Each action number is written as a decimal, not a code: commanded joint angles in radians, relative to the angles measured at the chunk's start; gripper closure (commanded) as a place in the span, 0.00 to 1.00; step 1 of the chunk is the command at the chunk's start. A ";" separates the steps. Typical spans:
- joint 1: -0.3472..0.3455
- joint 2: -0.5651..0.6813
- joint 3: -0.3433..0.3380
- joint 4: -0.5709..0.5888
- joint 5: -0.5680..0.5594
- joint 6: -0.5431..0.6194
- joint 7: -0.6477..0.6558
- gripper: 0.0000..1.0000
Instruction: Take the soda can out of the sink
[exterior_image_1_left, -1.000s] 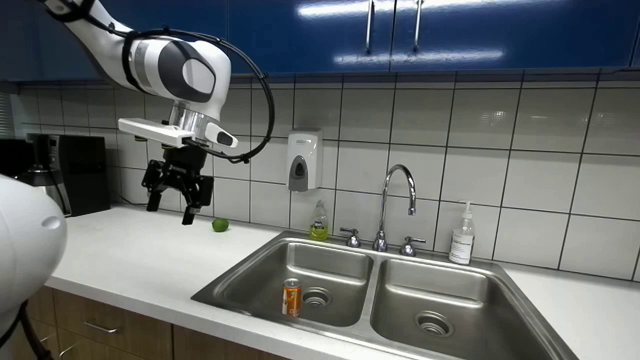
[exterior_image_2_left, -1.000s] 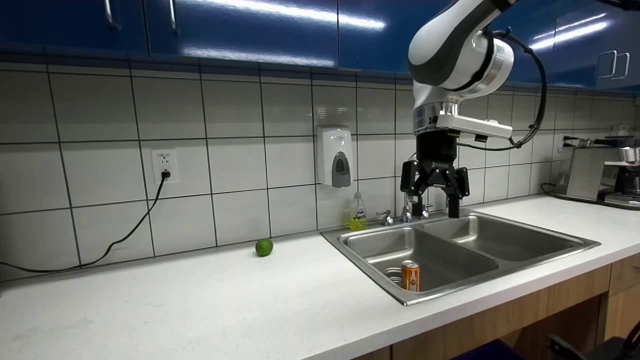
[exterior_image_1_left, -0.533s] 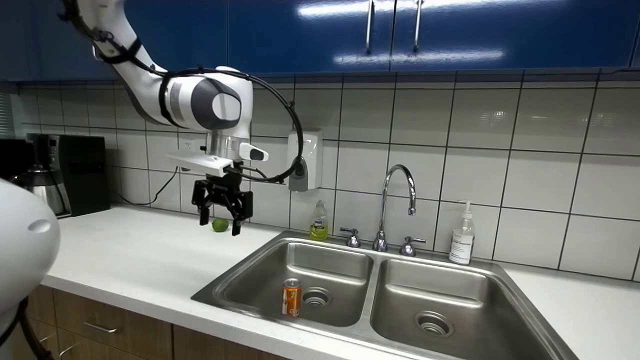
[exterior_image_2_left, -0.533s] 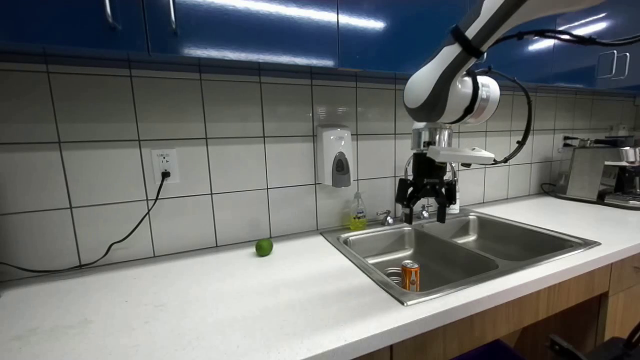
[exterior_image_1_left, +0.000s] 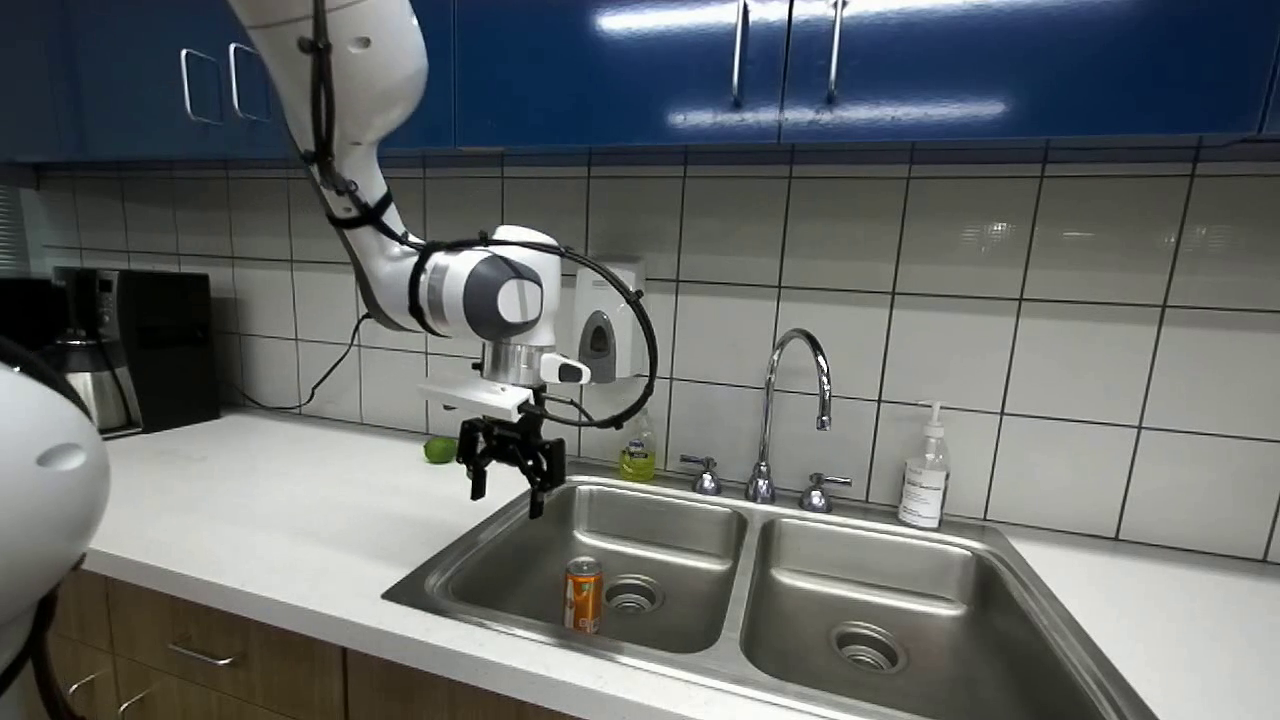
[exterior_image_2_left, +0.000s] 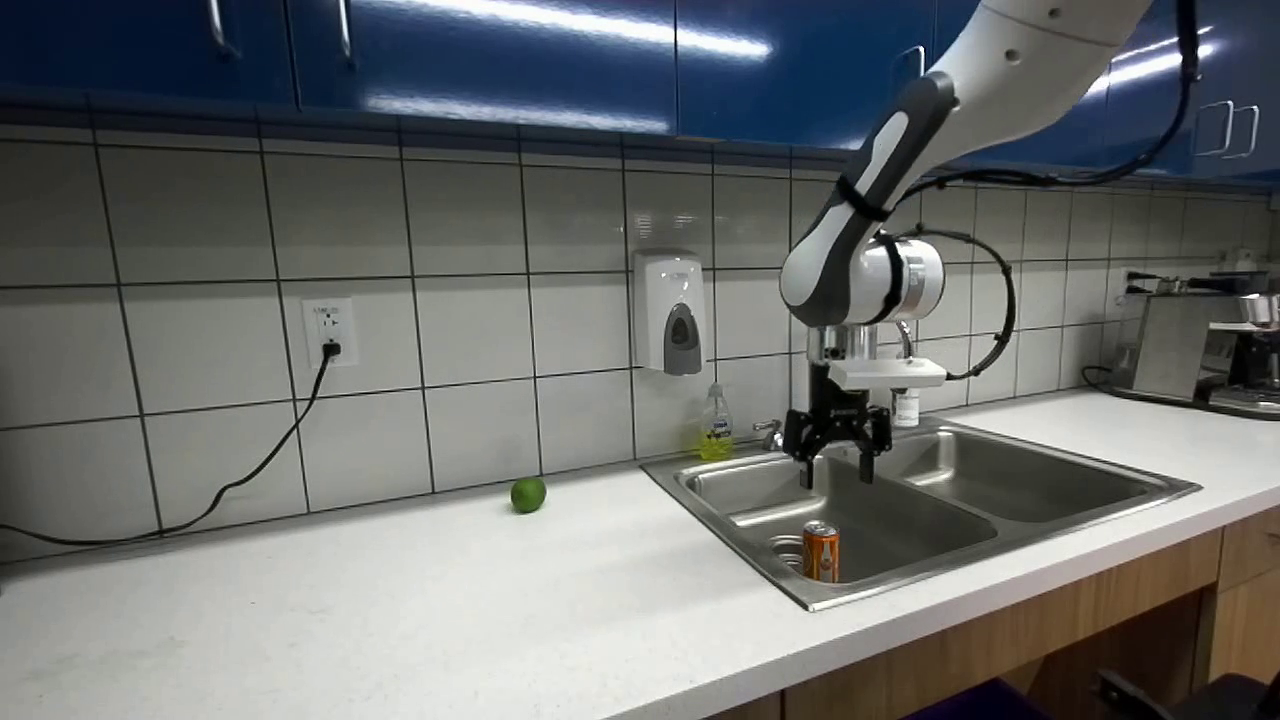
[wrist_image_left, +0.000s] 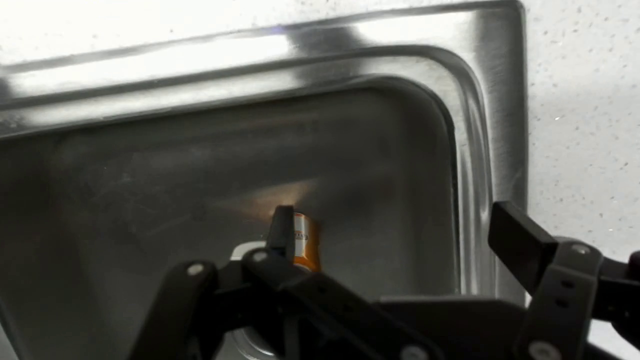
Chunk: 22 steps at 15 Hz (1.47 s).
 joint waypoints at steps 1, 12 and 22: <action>-0.036 0.164 0.001 0.120 -0.001 0.022 -0.044 0.00; -0.126 0.438 0.022 0.347 0.010 0.000 -0.127 0.00; -0.147 0.556 0.037 0.476 0.003 -0.030 -0.162 0.00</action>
